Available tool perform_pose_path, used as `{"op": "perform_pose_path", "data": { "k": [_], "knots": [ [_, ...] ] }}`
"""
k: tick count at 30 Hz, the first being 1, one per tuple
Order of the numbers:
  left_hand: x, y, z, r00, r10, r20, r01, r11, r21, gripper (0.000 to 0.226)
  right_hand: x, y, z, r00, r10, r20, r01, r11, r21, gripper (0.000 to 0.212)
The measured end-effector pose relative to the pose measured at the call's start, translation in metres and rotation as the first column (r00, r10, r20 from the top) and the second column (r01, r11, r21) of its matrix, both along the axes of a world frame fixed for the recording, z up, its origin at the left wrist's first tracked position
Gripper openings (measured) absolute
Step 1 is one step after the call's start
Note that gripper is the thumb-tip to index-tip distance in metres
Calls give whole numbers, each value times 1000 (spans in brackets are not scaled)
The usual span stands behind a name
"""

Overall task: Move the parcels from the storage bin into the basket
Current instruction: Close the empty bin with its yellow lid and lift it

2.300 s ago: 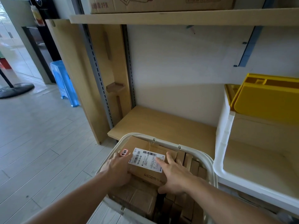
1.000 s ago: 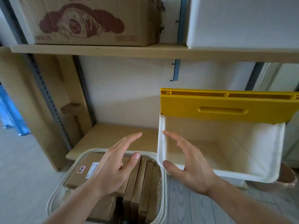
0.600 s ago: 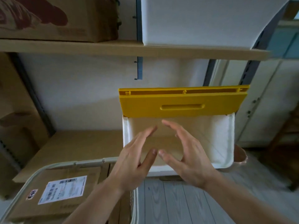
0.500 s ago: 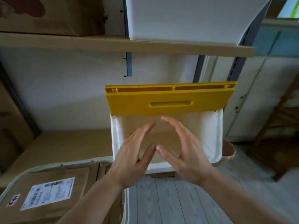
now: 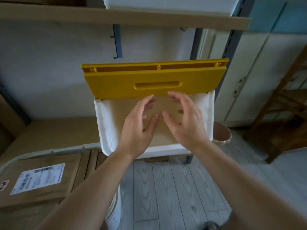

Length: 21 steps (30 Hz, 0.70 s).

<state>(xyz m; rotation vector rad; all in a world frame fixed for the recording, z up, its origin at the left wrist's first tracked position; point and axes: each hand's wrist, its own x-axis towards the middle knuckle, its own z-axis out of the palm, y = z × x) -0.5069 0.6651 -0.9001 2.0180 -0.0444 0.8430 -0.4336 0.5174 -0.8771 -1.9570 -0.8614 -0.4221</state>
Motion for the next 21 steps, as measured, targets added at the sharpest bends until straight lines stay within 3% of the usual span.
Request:
{"op": "perform_pose_path", "data": {
  "k": [4,8,10,12,14,16,18,21],
  "knots": [
    [1,-3,-1,998,62,1,-62,998,-12,50,14,16,-4,1000,-19,-7,20,998,63,45],
    [2,-4,-4,993,112,-26,-110,991,70,53,20,25,-10,967,-7,-255,58,979,194,32],
    [4,-1,-5,992,127,-29,-123,988,98,54,21,28,-7,866,59,-496,125,936,329,29],
    [5,3,-7,988,149,-32,-144,983,117,54,23,31,2,612,288,-736,206,841,500,33],
    [6,7,-9,985,167,-37,-162,980,119,53,27,36,12,409,492,-769,255,747,614,43],
    [7,10,-11,982,185,-40,-179,977,114,50,29,42,17,358,561,-747,305,685,661,53],
    [8,12,-12,977,209,-39,-205,974,98,44,28,49,23,349,575,-740,370,641,673,50],
    [10,14,-11,971,237,-38,-237,971,23,29,25,56,28,353,543,-762,410,642,648,42]
  ]
}}
